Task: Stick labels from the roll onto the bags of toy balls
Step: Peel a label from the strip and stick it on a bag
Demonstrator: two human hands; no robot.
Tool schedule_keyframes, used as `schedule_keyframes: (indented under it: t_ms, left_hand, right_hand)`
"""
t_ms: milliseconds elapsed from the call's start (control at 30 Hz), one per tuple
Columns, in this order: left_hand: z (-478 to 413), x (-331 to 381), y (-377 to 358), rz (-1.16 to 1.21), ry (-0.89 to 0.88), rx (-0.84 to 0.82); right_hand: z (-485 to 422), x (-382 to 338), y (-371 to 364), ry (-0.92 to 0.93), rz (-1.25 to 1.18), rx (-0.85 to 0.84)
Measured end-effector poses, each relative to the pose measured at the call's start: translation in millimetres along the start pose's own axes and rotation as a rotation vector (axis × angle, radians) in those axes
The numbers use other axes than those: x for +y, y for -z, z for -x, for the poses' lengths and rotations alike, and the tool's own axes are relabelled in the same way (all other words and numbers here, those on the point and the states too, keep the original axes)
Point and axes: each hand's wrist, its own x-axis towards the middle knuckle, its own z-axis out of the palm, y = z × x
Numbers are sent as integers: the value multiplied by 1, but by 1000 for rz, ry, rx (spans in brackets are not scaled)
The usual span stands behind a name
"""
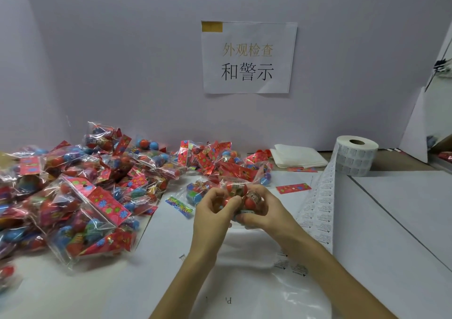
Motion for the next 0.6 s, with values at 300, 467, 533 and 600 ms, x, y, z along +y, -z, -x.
schedule_keyframes:
  t_ms: [300,467,533,600]
  left_hand:
    - [2,0,-4,70,53,-45]
    - [0,-1,0,106,32,19]
    - [-2,-1,2,120,43,27]
    - [-3,-1,3,131,49,21]
  right_hand:
    - [-4,6,1,2,-48,131]
    - [-2,4,2,-57,15,-9]
    - [-2,1,1,-47,-8,-13]
    - [-3,-2,3,-43,-51,26]
